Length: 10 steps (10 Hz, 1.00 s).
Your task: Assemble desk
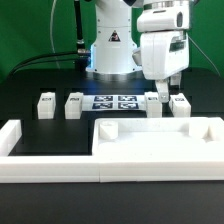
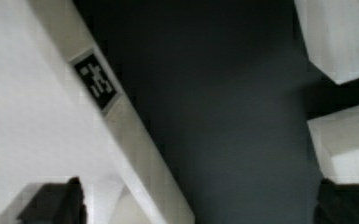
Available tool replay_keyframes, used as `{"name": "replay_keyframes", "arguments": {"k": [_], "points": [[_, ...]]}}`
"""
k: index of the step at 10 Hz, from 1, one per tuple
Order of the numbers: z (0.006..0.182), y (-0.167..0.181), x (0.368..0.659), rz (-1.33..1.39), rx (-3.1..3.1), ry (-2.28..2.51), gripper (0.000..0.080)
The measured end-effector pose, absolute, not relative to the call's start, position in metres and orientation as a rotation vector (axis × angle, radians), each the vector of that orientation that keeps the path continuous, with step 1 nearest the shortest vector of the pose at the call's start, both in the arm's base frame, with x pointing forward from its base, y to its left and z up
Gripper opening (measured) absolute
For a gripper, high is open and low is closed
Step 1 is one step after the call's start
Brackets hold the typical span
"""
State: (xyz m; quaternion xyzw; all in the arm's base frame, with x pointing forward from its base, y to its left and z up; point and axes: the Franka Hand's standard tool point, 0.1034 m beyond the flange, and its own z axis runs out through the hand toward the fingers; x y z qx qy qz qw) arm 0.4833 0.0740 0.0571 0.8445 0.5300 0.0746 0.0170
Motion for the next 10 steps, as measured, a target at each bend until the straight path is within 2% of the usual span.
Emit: {"name": "replay_keyframes", "arguments": {"k": [3, 5, 7, 10], "points": [[0.057, 0.075, 0.483, 0.239, 2.791, 1.391, 0.0649], [0.057, 0.09, 0.47, 0.262, 3.041, 0.859, 0.0649], [0.049, 0.111, 0.456, 0.242, 3.166, 0.462, 0.0649], [0.048, 0.113, 0.455, 0.233, 3.217, 0.192, 0.0649]]}}
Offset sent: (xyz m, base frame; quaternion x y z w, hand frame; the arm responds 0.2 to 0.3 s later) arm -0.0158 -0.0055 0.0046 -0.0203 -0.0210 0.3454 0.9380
